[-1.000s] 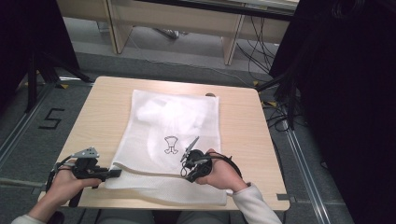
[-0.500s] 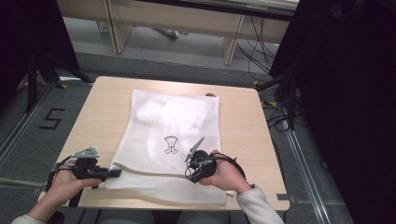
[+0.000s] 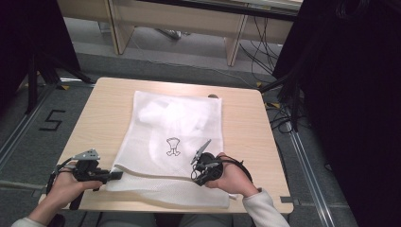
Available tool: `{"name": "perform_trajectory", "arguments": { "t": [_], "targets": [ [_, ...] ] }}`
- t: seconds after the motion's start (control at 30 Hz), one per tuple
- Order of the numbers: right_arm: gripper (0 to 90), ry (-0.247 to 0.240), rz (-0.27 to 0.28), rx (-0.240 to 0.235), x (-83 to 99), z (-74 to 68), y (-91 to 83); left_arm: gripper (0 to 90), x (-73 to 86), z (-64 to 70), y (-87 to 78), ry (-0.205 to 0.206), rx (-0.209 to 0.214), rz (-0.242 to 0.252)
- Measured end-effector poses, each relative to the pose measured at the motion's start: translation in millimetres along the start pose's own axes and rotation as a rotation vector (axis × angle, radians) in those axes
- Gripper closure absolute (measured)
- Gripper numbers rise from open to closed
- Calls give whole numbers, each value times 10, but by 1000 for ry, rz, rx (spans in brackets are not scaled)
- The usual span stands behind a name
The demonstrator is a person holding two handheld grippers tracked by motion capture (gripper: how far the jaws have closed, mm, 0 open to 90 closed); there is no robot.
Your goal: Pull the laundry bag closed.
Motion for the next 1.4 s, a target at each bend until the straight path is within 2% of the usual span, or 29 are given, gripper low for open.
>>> {"name": "perform_trajectory", "arguments": {
  "t": [0.07,0.13,0.17,0.2,0.23,0.27,0.3,0.37,0.43,0.47,0.57,0.6,0.8,0.87,1.1,1.13,1.33,1.4],
  "targets": [
    [824,-6,10,-19,-2,-17,-3,860,2,-3,-1,3,-3,-1],
    [824,0,1,2,20,10,-1,859,1,-3,0,-1,-1,0],
    [824,-3,2,-3,26,11,3,860,5,-9,-4,4,-3,-4],
    [824,15,5,-18,34,-10,-2,860,4,-9,-4,3,-3,-4],
    [824,-2,6,-7,44,12,2,860,4,-9,-4,4,-3,-4],
    [824,23,4,-3,58,14,-3,860,4,-9,-3,3,-3,-3],
    [824,6,9,-11,62,16,-1,860,4,-9,-3,3,-4,-4],
    [824,17,10,-22,82,11,-6,860,2,-5,0,0,-3,-1],
    [824,10,4,-1,104,43,1,860,6,-11,-2,4,-5,-5],
    [824,20,8,-21,108,21,-5,859,8,-10,-3,3,-3,-6],
    [824,23,8,-4,131,49,-2,859,7,-10,-1,1,-1,-4],
    [824,24,13,-21,135,33,-6,859,7,-13,-3,3,-6,-3],
    [824,29,11,-5,184,62,-9,860,8,-14,-2,2,-4,-4],
    [824,34,15,-16,197,55,-16,860,8,-16,-3,3,-6,-5],
    [824,40,15,-17,254,73,-16,859,9,-16,-3,0,-2,-3],
    [824,53,17,-20,262,70,-18,860,10,-18,-3,2,-6,-4],
    [824,53,12,-5,322,105,-17,860,12,-23,0,0,-7,-2],
    [824,62,8,-16,349,100,-12,860,13,-24,0,-2,-8,-1]
  ]
}}
Point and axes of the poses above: each handheld gripper's, and its own axes: y roughly forward along the jaws, x roughly out of its underside, z roughly to its right, the point moved 8 cm from there along y, roughly forward along the jaws, and after that the axes turned 12 degrees about -z, right-handed, at the moved point
